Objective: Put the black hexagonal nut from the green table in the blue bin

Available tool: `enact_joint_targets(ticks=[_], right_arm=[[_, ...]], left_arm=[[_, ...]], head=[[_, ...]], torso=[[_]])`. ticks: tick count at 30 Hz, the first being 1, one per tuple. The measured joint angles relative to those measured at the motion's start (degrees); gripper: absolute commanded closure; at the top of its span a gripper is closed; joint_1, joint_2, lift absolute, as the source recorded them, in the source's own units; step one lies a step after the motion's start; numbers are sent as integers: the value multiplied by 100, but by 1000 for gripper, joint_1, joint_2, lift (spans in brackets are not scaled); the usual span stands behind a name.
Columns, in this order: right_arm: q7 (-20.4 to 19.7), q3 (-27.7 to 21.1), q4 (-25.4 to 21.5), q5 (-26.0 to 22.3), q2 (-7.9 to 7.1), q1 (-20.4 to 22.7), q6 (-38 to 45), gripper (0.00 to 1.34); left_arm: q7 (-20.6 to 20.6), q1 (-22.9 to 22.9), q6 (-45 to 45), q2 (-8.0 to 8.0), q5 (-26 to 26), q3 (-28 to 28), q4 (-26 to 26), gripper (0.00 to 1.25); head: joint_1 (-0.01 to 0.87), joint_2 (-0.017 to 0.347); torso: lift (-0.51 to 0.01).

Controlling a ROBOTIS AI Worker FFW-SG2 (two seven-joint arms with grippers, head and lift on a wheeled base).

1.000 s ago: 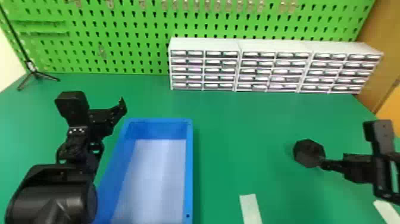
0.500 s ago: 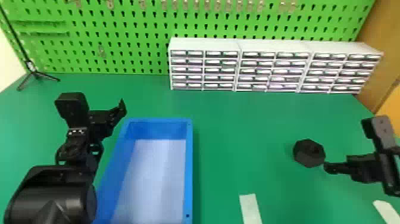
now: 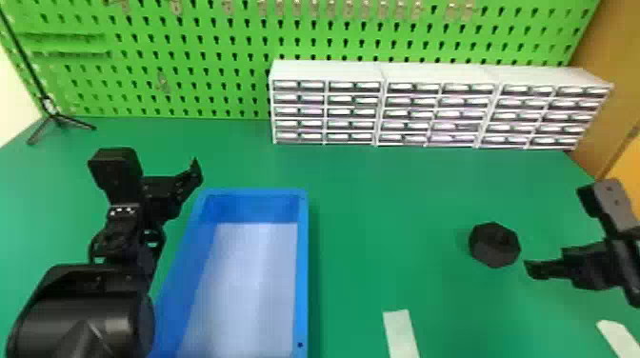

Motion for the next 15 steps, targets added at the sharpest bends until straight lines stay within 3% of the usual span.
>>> enact_joint_targets(ticks=[15], right_arm=[[26,129,0,74,-58,-73,29,398]], left_arm=[[0,-16,3,8,-7,-6,0,168]], head=[[683,28]], torso=[[-96]])
